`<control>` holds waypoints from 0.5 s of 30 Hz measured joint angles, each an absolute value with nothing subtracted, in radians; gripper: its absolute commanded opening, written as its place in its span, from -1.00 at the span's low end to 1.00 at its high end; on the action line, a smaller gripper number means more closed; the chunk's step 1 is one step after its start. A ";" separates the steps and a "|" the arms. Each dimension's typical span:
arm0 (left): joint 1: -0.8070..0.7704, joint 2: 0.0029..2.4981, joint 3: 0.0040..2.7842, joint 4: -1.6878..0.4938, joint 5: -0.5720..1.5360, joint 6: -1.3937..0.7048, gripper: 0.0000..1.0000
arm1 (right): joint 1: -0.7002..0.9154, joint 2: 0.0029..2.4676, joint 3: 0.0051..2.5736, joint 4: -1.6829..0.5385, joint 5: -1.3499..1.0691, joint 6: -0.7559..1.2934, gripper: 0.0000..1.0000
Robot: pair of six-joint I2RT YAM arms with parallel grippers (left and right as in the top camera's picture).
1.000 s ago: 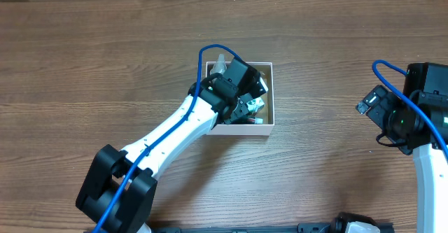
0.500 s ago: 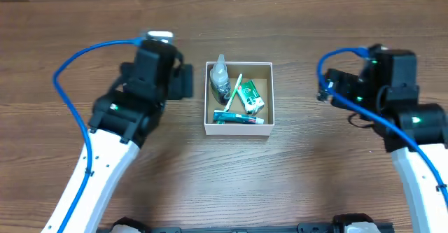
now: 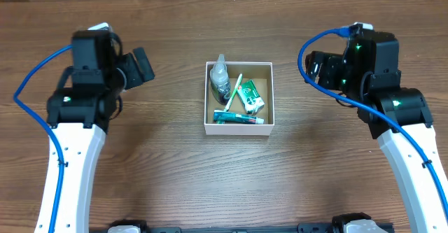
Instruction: Pack container
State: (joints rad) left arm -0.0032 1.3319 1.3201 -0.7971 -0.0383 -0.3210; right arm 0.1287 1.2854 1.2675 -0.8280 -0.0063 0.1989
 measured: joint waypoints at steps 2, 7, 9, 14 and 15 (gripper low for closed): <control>0.009 1.330 1.320 -0.815 -0.003 -0.285 1.00 | 0.129 1.274 1.267 -0.854 0.010 0.225 1.00; 0.008 1.222 1.285 -0.850 0.042 -0.236 1.00 | 0.129 1.138 1.248 -0.886 0.041 0.276 1.00; 0.008 1.102 1.225 -0.845 0.051 -0.229 1.00 | 0.129 1.027 1.203 -0.878 0.051 0.292 0.99; 0.008 0.686 0.978 -0.848 0.074 -0.229 1.00 | 0.129 0.678 0.933 -0.805 0.063 0.317 1.00; 0.008 0.628 0.950 -0.847 0.075 -0.229 1.00 | 0.129 0.604 0.881 -0.814 0.067 0.325 1.00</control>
